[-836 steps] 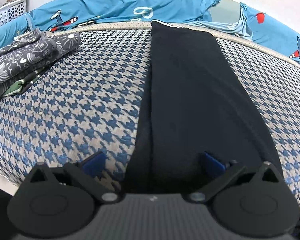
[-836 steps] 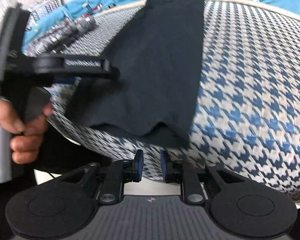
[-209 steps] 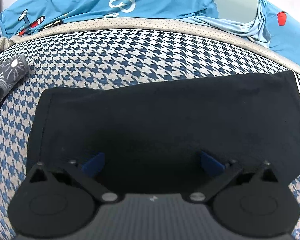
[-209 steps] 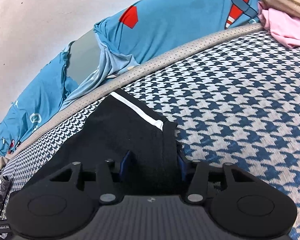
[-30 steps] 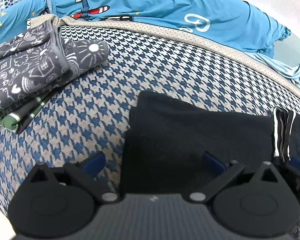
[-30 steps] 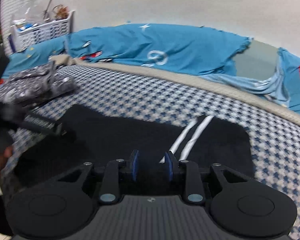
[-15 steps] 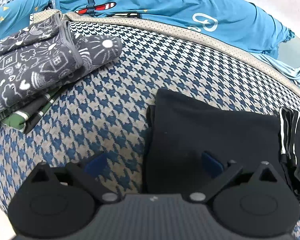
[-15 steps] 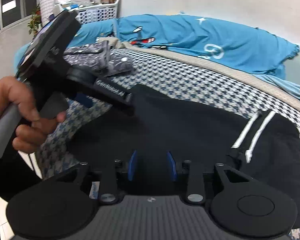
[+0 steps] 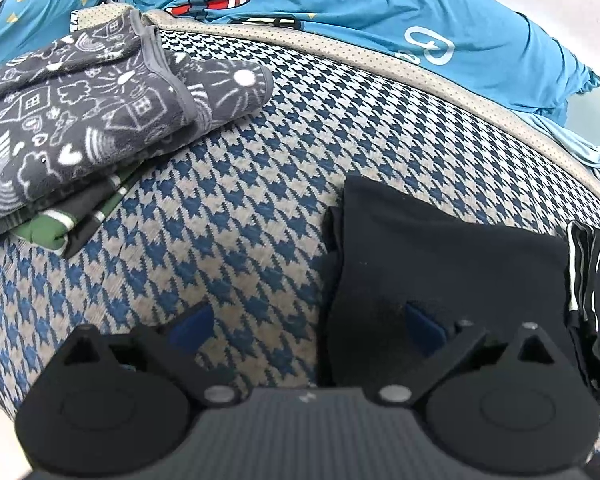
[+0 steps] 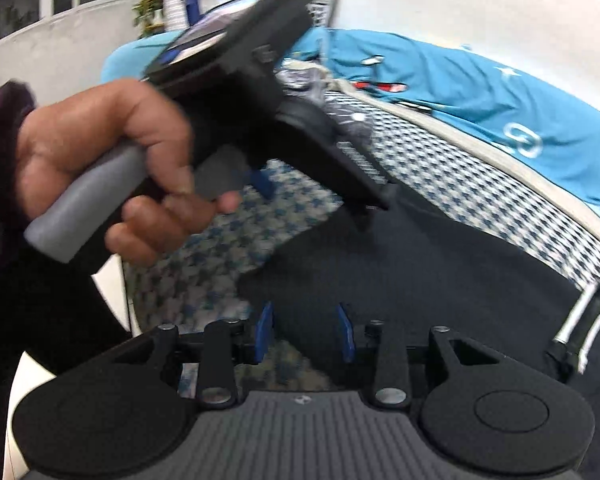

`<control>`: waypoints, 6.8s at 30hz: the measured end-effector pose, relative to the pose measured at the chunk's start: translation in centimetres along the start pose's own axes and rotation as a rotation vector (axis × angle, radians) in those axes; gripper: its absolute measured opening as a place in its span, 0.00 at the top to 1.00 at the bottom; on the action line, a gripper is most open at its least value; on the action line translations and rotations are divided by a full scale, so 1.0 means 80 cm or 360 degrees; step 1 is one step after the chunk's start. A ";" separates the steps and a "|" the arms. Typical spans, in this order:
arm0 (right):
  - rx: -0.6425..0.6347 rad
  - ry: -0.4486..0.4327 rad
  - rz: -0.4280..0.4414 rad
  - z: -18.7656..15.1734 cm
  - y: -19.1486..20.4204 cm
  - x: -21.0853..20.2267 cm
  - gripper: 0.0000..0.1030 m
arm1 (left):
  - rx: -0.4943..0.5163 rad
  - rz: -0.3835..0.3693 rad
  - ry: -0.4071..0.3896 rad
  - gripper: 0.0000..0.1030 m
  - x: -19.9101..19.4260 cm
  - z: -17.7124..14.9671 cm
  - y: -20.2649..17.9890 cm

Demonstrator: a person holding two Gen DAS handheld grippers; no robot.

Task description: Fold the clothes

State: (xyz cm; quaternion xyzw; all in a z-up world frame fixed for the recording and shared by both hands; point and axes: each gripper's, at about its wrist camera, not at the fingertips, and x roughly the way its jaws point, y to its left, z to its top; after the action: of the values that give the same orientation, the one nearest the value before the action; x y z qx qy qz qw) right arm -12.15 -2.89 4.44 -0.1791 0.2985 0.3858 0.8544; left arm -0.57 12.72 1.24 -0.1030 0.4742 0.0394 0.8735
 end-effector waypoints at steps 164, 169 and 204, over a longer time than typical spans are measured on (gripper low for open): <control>0.0205 -0.0313 -0.0645 -0.034 -0.083 -0.083 0.92 | -0.0125 -0.0723 -0.0136 0.91 -0.019 0.056 -0.147; 0.0215 -0.0319 -0.0728 -0.044 -0.099 -0.101 0.92 | -0.0043 -0.0760 -0.0185 0.91 -0.020 0.044 -0.185; 0.0856 -0.0119 -0.1144 -0.129 -0.218 -0.138 0.71 | 0.0103 -0.1021 -0.0131 0.37 0.013 0.017 -0.268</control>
State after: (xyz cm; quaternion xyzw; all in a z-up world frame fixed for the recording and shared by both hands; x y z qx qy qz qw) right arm -8.38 -25.66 5.08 -0.0289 0.2759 -0.0207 0.9605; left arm 4.69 -7.91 4.12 -0.2176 0.3829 -0.2490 0.8626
